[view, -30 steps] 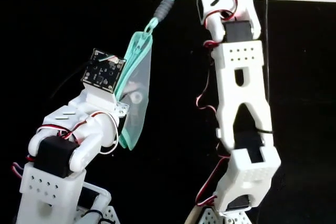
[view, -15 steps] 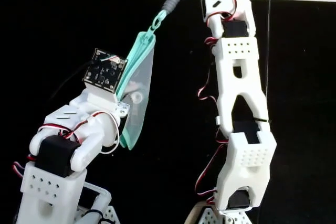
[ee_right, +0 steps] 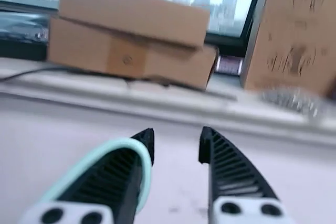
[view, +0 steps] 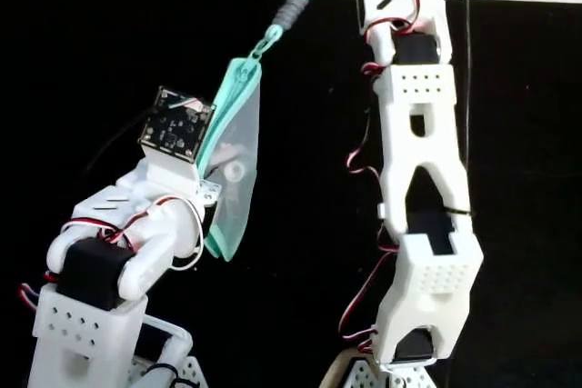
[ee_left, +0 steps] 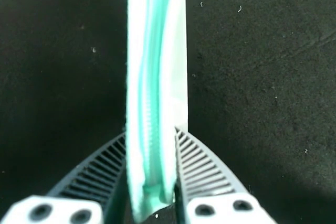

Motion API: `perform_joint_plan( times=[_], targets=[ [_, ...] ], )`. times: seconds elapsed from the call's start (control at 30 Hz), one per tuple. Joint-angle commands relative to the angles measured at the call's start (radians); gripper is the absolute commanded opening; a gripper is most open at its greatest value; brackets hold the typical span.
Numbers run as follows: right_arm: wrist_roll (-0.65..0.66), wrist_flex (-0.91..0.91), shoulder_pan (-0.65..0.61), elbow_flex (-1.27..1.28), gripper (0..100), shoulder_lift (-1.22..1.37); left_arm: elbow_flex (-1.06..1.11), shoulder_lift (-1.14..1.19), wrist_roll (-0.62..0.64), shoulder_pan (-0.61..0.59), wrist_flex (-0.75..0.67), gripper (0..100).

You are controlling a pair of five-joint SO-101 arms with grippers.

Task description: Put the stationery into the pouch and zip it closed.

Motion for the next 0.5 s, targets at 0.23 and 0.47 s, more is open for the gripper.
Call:
perform_joint_plan(
  times=[0.23,0.47],
  targets=[
    [0.028,0.57,-0.111,-0.033,16.0,-0.306,-0.008,-0.012,-0.008,-0.025,0.003,1],
    [0.029,1.104,-0.186,-0.041,16.0,-0.397,-0.007,-0.012,-0.006,-0.025,-0.028,1]
  ],
)
